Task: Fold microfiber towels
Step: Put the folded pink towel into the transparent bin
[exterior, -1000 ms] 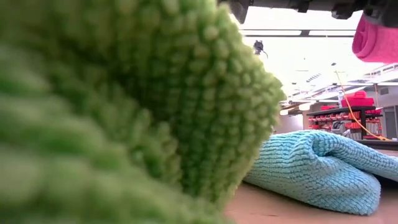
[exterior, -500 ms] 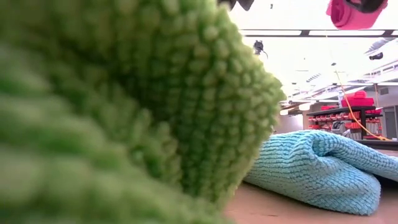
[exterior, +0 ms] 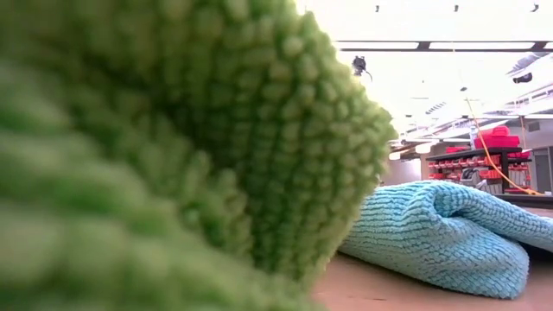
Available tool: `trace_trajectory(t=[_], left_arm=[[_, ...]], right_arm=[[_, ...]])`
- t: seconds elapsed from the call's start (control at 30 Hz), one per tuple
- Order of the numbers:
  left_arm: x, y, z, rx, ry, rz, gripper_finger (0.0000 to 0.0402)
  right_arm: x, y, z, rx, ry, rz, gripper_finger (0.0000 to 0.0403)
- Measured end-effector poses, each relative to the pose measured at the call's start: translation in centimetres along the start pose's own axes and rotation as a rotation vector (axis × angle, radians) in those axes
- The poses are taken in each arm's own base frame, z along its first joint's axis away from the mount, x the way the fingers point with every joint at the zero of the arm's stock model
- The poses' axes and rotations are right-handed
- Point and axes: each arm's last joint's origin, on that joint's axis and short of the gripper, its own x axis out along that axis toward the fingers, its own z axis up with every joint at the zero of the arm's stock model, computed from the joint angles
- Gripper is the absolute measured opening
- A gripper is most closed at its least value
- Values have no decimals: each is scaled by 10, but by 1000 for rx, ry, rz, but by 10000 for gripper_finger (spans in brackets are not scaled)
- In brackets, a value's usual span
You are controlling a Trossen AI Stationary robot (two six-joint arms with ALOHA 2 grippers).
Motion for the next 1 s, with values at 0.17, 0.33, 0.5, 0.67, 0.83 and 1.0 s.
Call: trace_trajectory(t=[0.17,0.33,0.5,0.67,0.83,1.0], left_arm=[[-7,4,24,-90,-43,3,30],[-14,15,49,-188,-111,25,30],[-21,21,69,-203,-143,82,41],[-19,31,81,-222,-201,90,30],[-18,38,81,-219,-260,112,33],[-14,46,78,-211,-285,113,36]], right_arm=[[-11,-4,6,-86,-45,12,166],[-32,-14,15,-143,-124,40,204],[-51,-24,23,-213,-207,65,233],[-56,-21,34,-317,-318,61,254],[-61,-21,39,-352,-395,66,270],[-63,-22,44,-380,-445,60,277]])
